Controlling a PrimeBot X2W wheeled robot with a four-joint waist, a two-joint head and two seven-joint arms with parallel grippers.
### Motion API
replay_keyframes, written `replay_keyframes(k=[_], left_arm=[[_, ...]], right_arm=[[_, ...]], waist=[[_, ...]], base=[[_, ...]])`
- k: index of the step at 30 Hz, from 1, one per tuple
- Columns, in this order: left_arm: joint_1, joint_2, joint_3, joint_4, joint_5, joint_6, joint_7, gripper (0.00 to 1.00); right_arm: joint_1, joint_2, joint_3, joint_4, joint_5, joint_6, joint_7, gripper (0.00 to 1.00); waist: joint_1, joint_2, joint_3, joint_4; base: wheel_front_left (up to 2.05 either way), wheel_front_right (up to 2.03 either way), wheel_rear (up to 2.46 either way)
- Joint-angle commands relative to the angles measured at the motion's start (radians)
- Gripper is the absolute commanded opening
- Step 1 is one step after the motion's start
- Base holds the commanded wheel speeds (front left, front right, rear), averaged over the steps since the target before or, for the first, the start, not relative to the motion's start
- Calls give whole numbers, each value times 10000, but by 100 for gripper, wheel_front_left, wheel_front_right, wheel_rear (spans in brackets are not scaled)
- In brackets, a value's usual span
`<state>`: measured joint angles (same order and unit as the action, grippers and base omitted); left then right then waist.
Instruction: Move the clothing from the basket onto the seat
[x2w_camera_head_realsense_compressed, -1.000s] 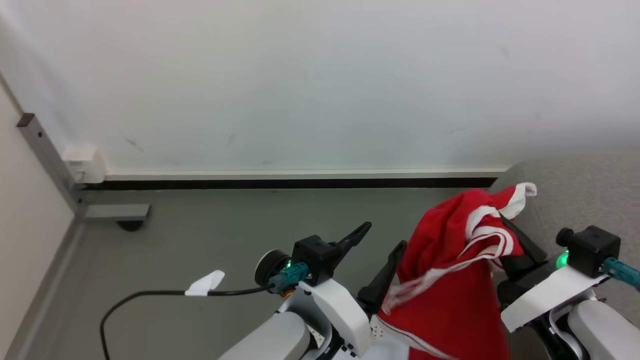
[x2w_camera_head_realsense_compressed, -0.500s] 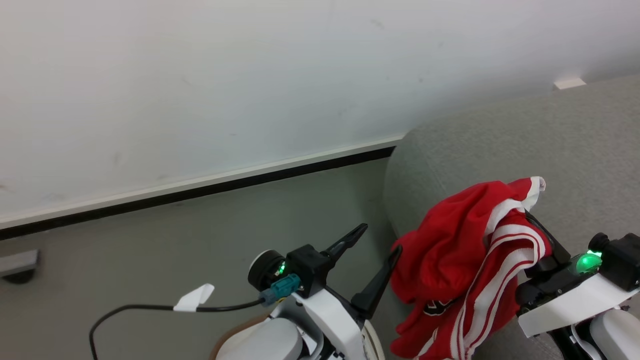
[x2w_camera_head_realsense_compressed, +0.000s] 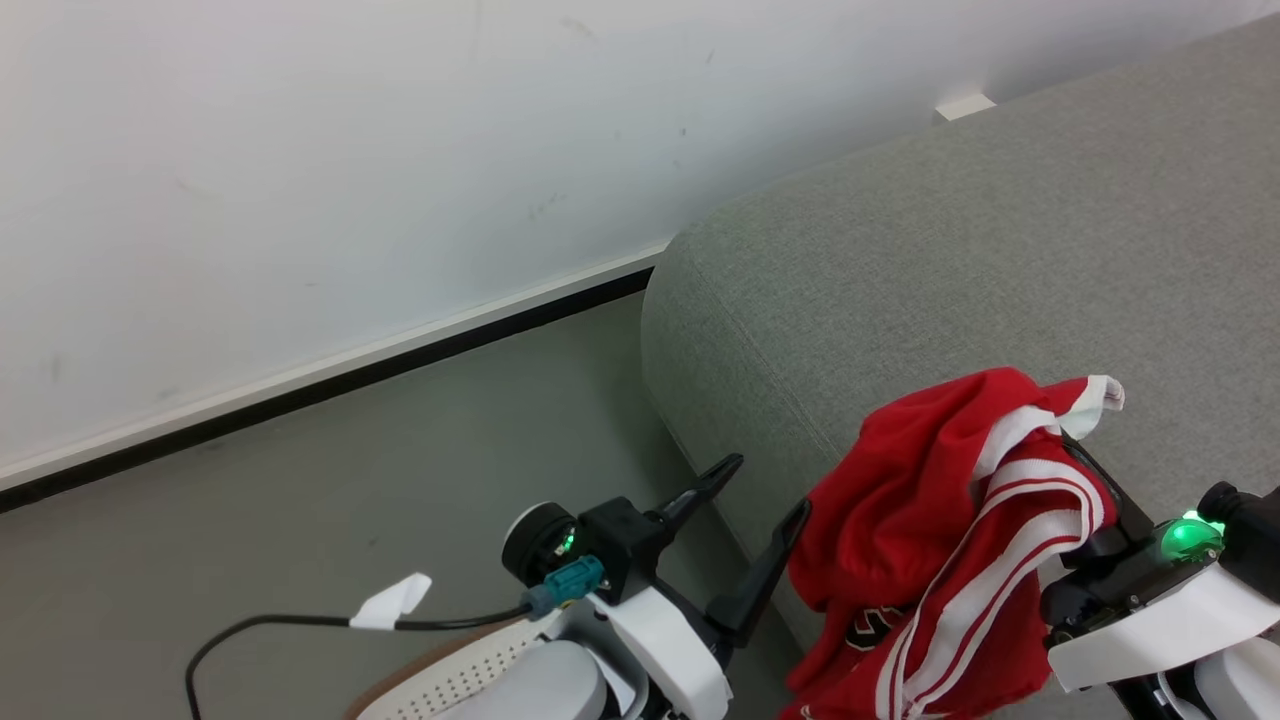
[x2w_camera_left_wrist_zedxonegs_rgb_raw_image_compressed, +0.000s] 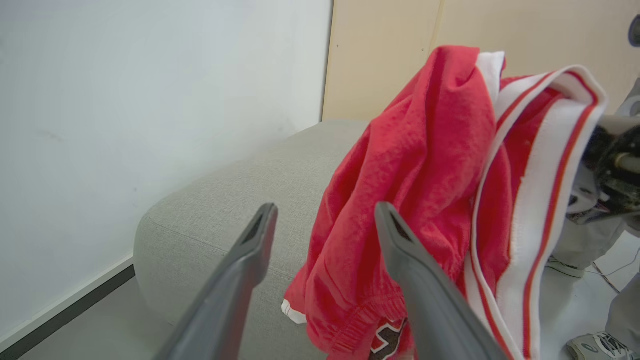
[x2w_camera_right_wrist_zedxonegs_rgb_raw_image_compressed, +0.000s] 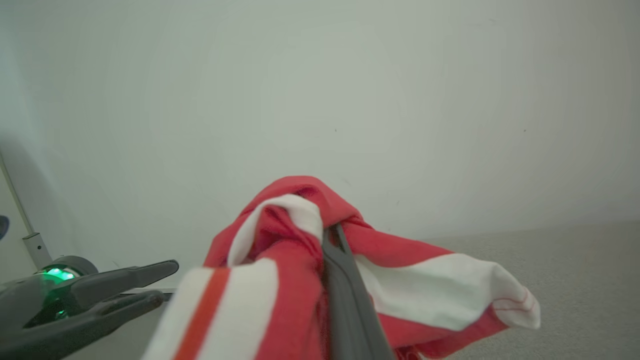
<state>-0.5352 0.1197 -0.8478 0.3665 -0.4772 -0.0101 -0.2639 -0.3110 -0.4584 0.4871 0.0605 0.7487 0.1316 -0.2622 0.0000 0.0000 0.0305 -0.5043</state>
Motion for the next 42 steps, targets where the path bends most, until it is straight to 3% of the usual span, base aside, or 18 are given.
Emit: replay_keyframes(k=[1,7,15,23,30,33,42], left_arm=[[110,23,42,24,156,-36,-5,100],[-24,27,126,90,436,-155,-5,100],[-862,151,-18,315,905,-311,34,100],[-1676,147,-149,363,1205,-395,171,100],[-2200,186,-232,246,1401,-362,408,100],[-2386,309,-223,160,1407,-338,499,100],[-2679,556,-236,-103,1545,-176,778,100]], right_arm=[[-3,-70,-26,-53,36,-18,-36,0],[-992,-457,202,88,218,-19,-36,0],[-4042,-1432,322,744,1804,-20,60,0],[-7103,-3243,-326,1895,2991,-20,215,0],[-8376,-4777,-902,3539,3577,-20,224,0],[-8253,-4849,-463,4318,3435,-18,260,0],[-7560,-3582,1568,7163,3383,-20,892,0]], waist=[[0,0,33,-20],[0,0,478,79],[0,0,1965,620],[0,0,3353,1282],[0,0,4554,1892],[0,0,5063,2024],[0,0,6000,2223]], base=[[0,0,0],[0,0,0],[0,0,0],[0,0,0],[0,0,0],[0,0,0],[0,0,0]])
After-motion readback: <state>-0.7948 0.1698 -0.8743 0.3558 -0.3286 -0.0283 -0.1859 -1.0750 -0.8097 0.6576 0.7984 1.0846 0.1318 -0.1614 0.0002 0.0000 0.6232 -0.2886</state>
